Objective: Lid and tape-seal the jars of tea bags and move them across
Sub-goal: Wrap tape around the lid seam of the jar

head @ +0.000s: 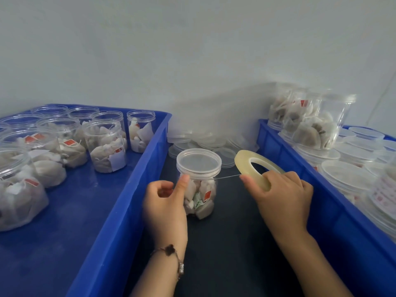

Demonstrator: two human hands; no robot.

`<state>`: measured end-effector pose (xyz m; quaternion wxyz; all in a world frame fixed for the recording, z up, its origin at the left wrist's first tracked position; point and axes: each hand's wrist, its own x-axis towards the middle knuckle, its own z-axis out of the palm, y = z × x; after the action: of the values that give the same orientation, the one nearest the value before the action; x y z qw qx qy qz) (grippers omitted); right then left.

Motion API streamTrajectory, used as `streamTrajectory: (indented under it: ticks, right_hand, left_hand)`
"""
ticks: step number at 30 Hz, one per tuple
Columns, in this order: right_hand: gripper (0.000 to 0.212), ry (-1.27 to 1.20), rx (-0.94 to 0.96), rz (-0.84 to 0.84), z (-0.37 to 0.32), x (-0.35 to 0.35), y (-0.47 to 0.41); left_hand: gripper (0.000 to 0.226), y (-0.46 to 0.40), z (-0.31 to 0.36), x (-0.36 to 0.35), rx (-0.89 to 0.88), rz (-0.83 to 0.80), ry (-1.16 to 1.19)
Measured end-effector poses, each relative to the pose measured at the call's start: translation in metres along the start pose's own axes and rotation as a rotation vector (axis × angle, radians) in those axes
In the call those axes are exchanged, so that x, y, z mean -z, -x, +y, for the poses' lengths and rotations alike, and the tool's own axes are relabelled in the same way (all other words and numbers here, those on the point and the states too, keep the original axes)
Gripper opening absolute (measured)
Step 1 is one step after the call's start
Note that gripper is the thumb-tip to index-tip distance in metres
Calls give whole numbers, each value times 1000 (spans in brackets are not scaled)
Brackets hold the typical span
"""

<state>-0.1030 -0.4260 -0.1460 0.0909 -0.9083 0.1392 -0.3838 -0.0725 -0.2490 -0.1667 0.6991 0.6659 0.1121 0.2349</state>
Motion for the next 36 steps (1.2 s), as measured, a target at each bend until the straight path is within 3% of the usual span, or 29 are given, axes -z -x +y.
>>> streamTrajectory:
  ticks: [3,7,12,15,20,24,29,36]
  right_hand:
    - [69,-3,4,13,1,-1,1]
    - [77,37,2,-27,1,2,2]
    - [75,38,-4,-59,0,4,2]
    - [75,21,14,-88,1,4,3]
    - [66,44,22,-160,1,10,5]
    - [32,17,-69,-217,8,19,6]
    - [25,68,-115,-253,11,21,4]
    - [25,-8,-137,-256,8,24,4]
  left_hand:
    - [30,-5,-5,-1,245,-45,185]
    - [24,-2,-9,0,135,-9,128]
    - [107,4,-18,-7,-43,-452,-26]
    - [129,1,-19,-11,-73,-528,-83]
    - [105,6,-14,-9,-168,-256,-346]
    - [99,14,-9,-3,-200,-203,-344]
    - [96,24,-4,7,-233,-296,-288]
    - [82,31,12,15,-24,-700,-76]
